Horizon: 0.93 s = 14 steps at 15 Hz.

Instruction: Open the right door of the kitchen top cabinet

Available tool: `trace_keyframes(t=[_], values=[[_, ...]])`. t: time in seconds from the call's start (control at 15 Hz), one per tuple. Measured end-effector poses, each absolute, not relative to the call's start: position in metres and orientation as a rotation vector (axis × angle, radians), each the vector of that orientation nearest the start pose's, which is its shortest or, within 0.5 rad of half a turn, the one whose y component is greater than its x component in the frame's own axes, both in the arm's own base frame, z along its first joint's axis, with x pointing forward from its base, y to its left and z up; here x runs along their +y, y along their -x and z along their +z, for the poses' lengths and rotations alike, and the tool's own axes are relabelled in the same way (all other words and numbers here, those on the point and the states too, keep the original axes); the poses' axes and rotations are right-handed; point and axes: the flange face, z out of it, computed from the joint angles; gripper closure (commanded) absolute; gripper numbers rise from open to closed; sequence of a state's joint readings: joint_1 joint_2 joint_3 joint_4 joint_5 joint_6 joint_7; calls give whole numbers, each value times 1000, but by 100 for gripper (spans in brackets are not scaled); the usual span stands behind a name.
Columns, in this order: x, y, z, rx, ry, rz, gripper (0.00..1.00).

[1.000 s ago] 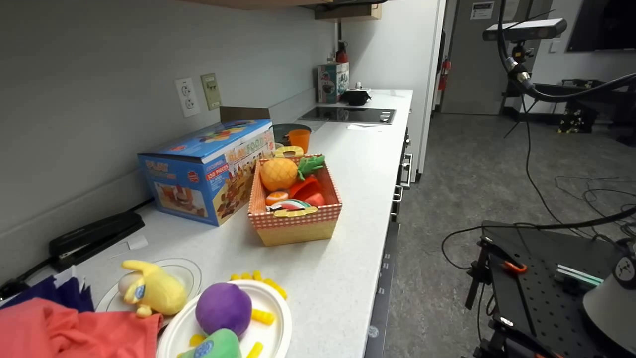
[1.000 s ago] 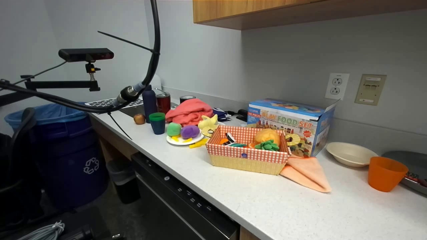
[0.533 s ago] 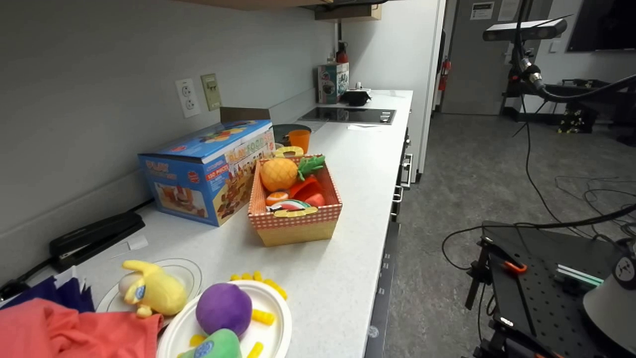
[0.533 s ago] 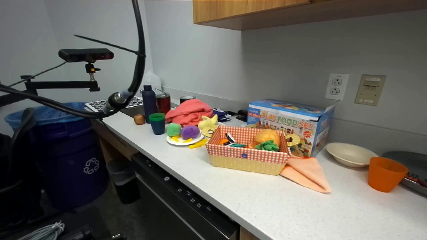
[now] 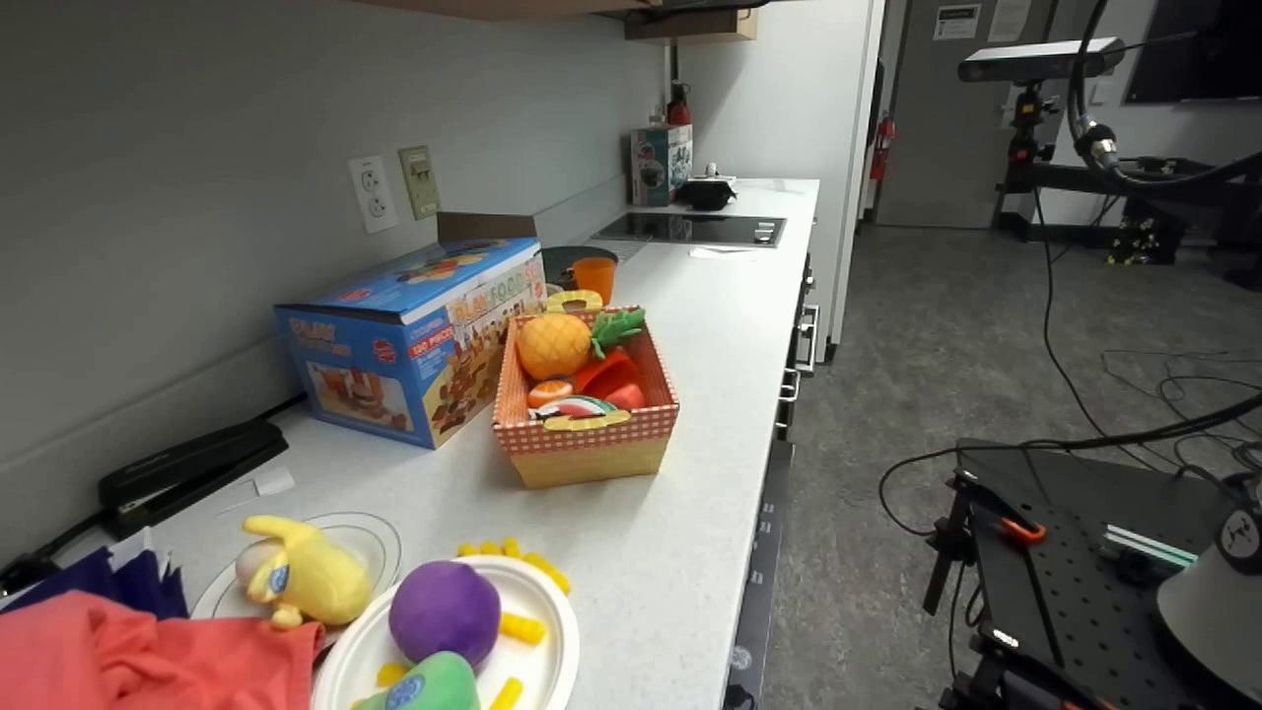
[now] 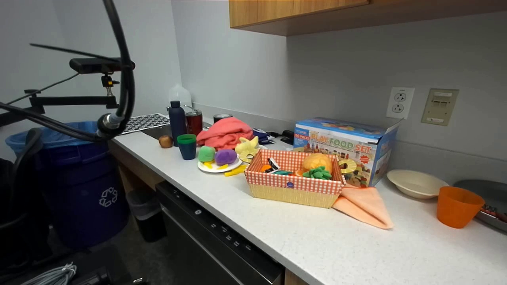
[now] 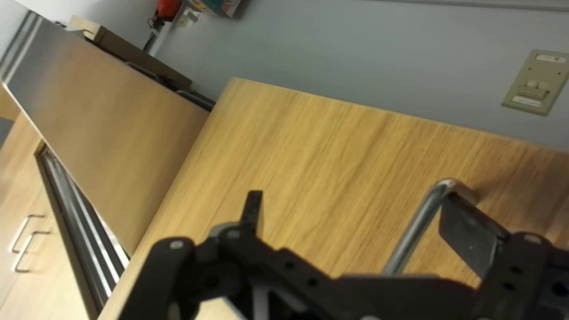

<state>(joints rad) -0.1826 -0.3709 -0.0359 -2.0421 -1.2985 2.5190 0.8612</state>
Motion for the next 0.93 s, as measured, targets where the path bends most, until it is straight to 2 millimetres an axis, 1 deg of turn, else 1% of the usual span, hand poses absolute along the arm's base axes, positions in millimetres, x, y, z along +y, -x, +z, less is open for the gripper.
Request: trace_keyframes(t=[0.2,0.53,0.67,0.93], values=[[-116,-452,688,-357,-1962,1161,0],[-133,-398,692,-467,-1919,1112,0],[-139,-389,692,-474,-1922,1127,0],[-140,-387,692,-482,-1923,1131,0]])
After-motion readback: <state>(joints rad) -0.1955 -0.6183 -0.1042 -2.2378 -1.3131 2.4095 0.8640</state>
